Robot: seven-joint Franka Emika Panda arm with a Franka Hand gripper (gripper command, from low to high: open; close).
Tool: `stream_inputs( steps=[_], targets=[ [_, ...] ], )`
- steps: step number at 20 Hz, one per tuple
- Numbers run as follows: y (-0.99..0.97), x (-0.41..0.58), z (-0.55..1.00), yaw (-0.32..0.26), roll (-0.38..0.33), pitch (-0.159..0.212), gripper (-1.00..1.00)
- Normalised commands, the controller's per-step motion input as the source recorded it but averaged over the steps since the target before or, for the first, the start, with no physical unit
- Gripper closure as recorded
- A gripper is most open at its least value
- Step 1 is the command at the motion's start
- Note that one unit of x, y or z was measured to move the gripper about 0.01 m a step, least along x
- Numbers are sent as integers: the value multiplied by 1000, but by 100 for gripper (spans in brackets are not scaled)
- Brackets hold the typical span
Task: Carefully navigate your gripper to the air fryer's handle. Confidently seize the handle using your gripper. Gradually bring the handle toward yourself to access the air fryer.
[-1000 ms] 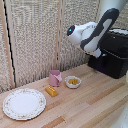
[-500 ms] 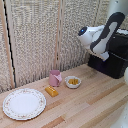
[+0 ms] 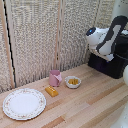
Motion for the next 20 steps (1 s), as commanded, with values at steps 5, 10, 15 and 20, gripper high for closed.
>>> stream_inputs(
  steps=[5,10,15,20],
  targets=[
    [-157,264,3,107,2,71,100],
    [0,0,0,0,0,0,100],
    [35,20,6,-1,-2,1,100],
    [337,80,203,-102,150,90,100]
  ],
)
